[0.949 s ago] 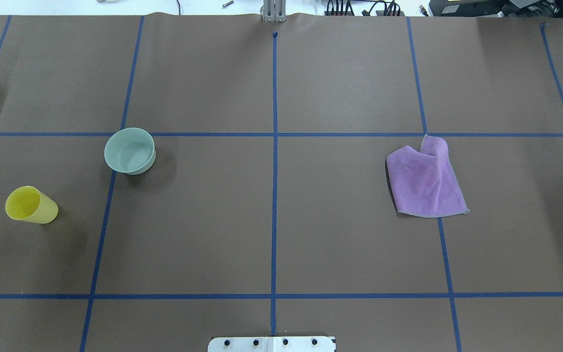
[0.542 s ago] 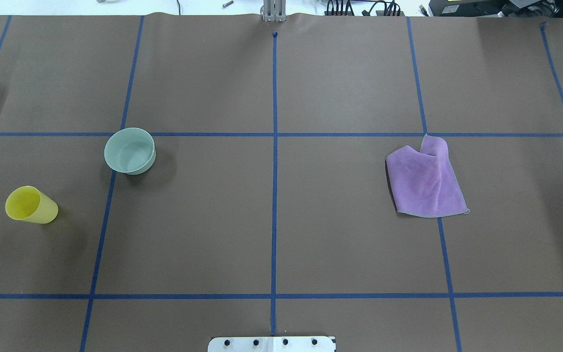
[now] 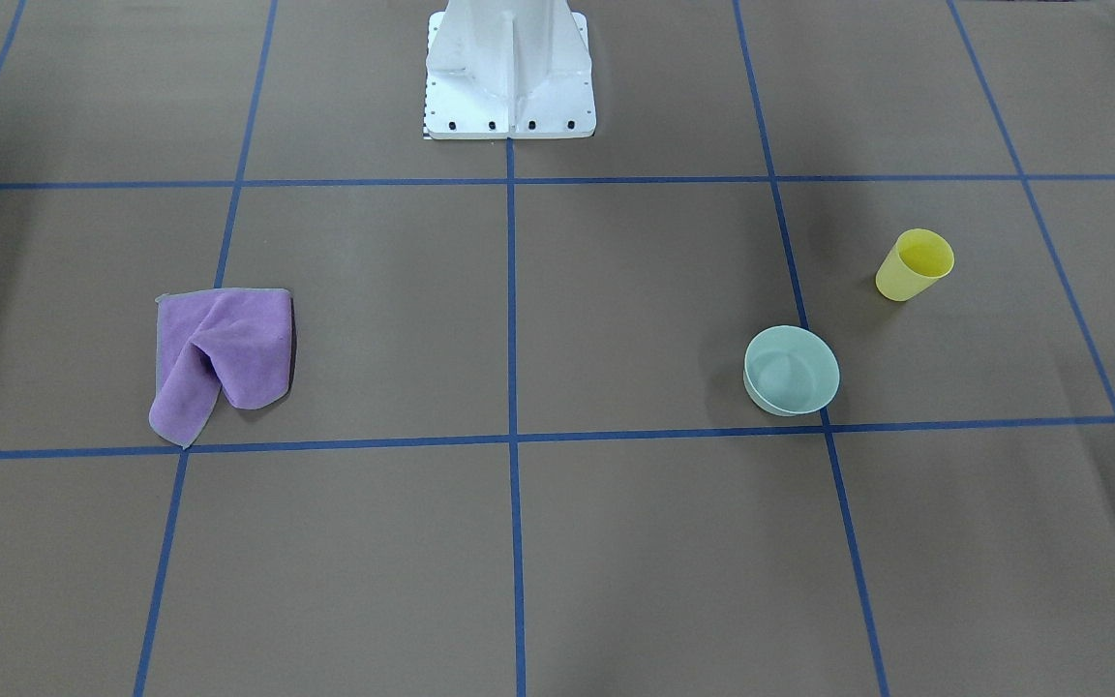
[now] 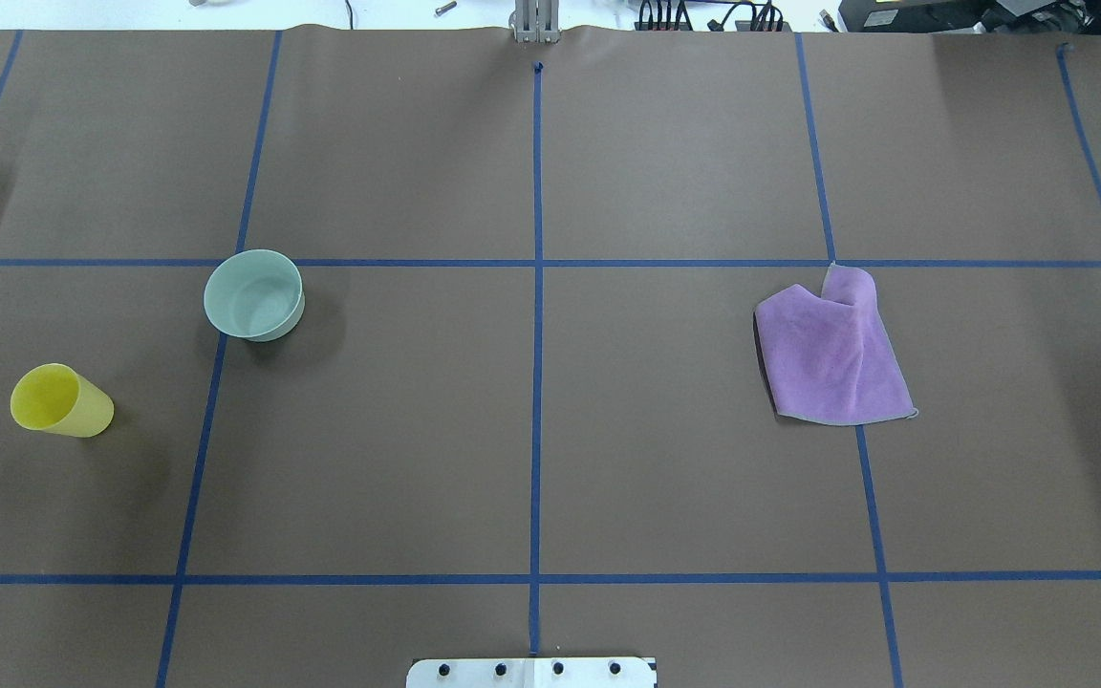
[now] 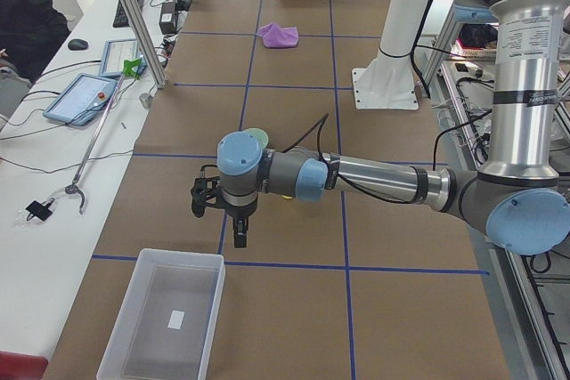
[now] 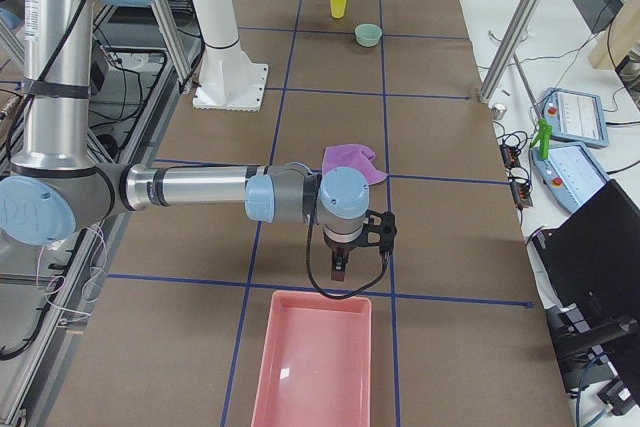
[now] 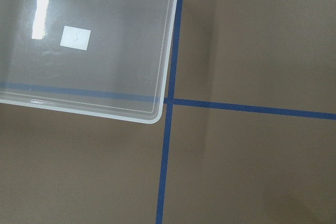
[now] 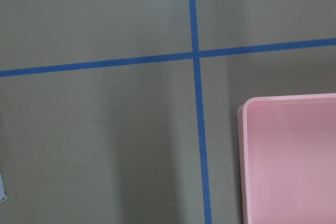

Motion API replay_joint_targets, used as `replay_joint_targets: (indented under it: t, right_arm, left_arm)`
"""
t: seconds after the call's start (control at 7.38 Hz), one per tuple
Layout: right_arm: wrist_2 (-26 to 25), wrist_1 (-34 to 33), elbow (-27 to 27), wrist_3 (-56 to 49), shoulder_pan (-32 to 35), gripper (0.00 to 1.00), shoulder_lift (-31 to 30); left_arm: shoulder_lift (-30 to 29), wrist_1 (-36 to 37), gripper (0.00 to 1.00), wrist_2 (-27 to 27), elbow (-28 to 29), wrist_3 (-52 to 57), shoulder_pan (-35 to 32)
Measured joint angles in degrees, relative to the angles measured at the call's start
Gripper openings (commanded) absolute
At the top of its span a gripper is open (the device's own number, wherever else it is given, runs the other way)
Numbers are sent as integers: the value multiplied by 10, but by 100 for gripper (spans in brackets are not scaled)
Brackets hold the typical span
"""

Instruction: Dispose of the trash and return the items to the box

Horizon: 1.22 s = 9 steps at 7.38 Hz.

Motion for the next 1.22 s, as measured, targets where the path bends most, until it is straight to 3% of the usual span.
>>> replay_joint_targets:
  t: [1.22]
  right_arm:
    - [5, -4, 17, 2, 8, 100, -7]
  left_arm:
    - [4, -9, 99, 0, -7, -8, -1]
